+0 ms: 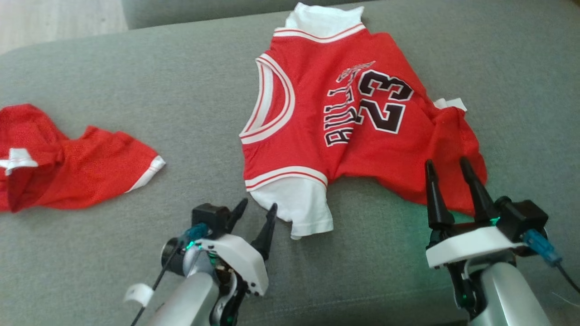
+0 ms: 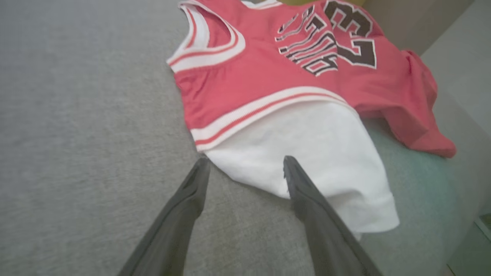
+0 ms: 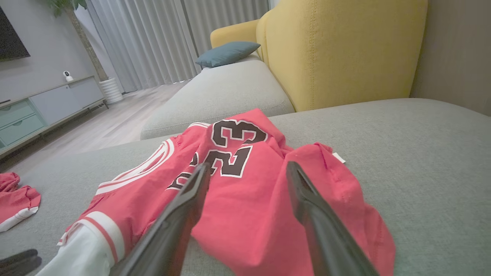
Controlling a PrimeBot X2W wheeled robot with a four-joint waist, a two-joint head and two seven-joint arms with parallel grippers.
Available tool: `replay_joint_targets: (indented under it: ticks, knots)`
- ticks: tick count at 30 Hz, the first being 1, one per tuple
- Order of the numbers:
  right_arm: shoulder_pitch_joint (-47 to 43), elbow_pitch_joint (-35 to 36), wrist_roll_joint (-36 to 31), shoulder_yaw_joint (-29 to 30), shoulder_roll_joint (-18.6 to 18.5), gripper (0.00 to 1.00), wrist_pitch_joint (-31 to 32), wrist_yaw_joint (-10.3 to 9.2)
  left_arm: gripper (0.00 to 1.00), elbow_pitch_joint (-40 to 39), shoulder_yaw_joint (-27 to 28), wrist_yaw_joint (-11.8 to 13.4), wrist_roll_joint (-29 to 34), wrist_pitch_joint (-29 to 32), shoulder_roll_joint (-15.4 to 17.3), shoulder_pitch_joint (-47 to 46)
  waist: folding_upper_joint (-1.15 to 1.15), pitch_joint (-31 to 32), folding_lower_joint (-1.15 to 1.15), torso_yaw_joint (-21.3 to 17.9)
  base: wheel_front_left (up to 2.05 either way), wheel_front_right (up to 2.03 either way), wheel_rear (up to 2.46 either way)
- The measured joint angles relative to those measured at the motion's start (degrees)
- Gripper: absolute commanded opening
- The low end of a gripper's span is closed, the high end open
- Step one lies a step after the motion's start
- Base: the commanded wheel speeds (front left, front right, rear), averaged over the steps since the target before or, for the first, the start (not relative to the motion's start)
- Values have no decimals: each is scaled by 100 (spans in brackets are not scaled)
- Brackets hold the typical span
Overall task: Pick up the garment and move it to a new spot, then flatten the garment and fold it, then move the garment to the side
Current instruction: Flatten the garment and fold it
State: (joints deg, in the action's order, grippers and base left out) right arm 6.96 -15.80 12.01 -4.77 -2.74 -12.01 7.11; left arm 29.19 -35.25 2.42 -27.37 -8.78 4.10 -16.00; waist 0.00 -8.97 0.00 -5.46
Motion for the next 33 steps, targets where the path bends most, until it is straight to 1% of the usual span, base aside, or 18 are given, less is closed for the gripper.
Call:
replay_joint_targets:
  ticks: [2, 8, 13, 14, 15, 20, 23, 26, 28, 29, 33]
  knots:
    - [65, 0, 1, -3, 0, 100, 0, 0, 100, 158, -111, -45, -22, 116, -26, -58, 0, -57, 0, -53, 0, 0, 0]
    - [210, 2, 2, -31, 0, 100, -9, 0, 100, 515, -285, -40, -26, 365, -71, -313, 0, -187, 0, -201, 0, 0, 0]
    - [211, -8, 7, -31, 0, 100, -24, 0, 100, 664, -330, -48, -78, 375, -88, -524, 0, -243, 0, -296, 0, 0, 0]
    - [211, -12, 10, -30, 0, 100, -45, 0, 61, 682, -347, -48, -107, 375, -90, -541, 0, -249, 0, -310, 0, 0, 0]
    - [211, -22, 10, -24, 0, 100, -60, 0, 0, 697, -352, -48, -114, 371, -90, -554, 0, -253, 0, -320, 0, 0, 0]
    - [212, -142, 3, 69, 0, 100, -69, 0, 0, 767, -380, -19, -163, 216, -101, -561, 0, -203, 0, -299, 0, 0, 0]
    - [210, -218, -15, 152, 0, 100, -69, 0, 0, 751, -285, 127, -164, -20, -91, -553, 0, -126, 0, -257, 0, 0, 0]
    - [186, -308, -57, 208, 1, 100, -62, 0, 0, 584, -93, 286, -171, -247, -2, -552, 0, -32, 0, -221, 0, 0, 0]
    - [164, -354, -111, 261, 1, 100, -51, 0, 0, 389, 37, 421, -177, -365, 121, -552, 0, 23, 0, -216, 0, 0, 0]
    - [164, -354, -111, 261, 1, 100, -51, 0, 0, 389, 37, 421, -177, -365, 121, -552, 0, 23, 0, -216, 0, 0, 0]
    - [76, -416, -136, 324, 1, 100, 27, 0, 0, -51, 348, 693, -122, -500, 412, -550, 0, 89, 0, -273, 0, 0, 0]
